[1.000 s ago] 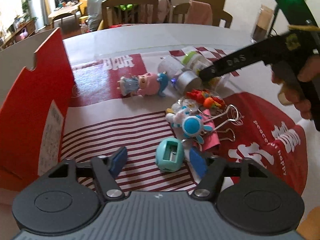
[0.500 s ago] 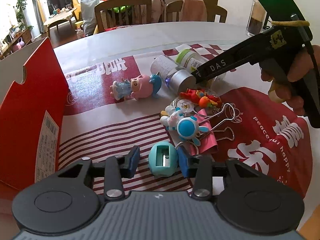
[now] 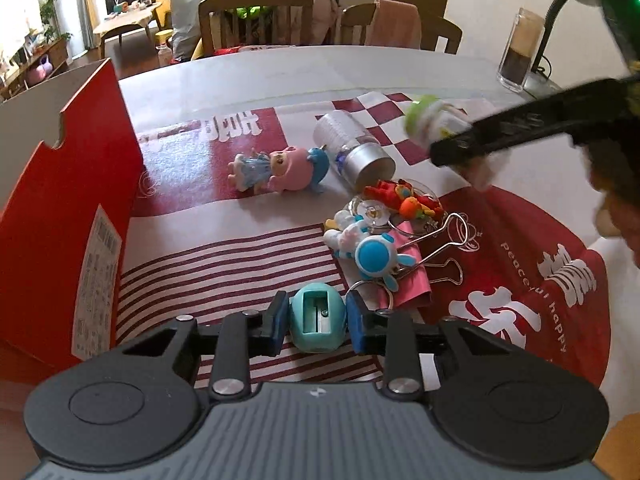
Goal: Organize rigid objects
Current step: 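Grasp the teal pencil sharpener with the left gripper while the right gripper grasps the green-lidded toothpick jar, then carry the sharpener and toothpick jar with both grippers over the shoebox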
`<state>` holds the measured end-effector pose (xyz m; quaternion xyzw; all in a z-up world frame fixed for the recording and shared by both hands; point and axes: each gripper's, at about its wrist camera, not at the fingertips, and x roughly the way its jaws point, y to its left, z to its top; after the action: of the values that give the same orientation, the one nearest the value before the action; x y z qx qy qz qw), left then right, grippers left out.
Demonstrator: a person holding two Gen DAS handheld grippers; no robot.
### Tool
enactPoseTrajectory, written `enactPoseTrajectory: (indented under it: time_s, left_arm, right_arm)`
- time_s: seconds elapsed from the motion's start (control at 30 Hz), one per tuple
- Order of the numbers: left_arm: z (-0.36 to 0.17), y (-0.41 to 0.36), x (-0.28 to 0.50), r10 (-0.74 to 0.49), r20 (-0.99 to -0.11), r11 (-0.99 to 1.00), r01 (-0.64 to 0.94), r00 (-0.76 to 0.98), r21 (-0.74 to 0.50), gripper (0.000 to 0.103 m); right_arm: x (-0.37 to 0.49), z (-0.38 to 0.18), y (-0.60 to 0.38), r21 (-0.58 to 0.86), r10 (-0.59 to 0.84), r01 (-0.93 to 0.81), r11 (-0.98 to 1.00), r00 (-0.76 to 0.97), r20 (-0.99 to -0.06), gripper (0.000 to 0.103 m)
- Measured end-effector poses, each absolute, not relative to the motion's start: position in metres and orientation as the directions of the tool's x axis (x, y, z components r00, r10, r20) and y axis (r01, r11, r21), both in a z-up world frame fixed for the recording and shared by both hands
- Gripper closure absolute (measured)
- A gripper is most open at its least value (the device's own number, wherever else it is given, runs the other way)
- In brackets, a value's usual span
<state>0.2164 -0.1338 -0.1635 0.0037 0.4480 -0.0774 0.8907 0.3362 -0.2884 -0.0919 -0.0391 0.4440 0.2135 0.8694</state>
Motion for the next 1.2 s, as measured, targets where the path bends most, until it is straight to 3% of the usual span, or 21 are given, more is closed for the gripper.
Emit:
enactPoseTrajectory:
  time_s: [0.4, 0.83, 1.2]
  left_arm:
    - [-0.146, -0.114, 0.199, -0.180, -0.778, 0.984, 0.123, 0.602, -0.132, 0.073]
    - [-0.091, -0.090, 0.174, -0.230, -0.752, 0.973, 0.153, 0.617, -0.172, 0.073]
    - [-0.047, -0.043, 0.157, -0.226, -0.709, 0.974, 0.178, 0.668, -0.143, 0.073]
  right_arm:
    - [0.276, -0.040, -0.280, 0.120, 0.338, -0.393, 0.912, 0.552, -0.762, 0.061]
    - [0.234, -0.006, -0.241, 0.114, 0.341, -0.401, 0.909, 0.557, -0.758, 0.061]
    - [0.213, 0.013, -0.182, 0.122, 0.360, -0.418, 0.900, 0.556, -0.749, 0.061]
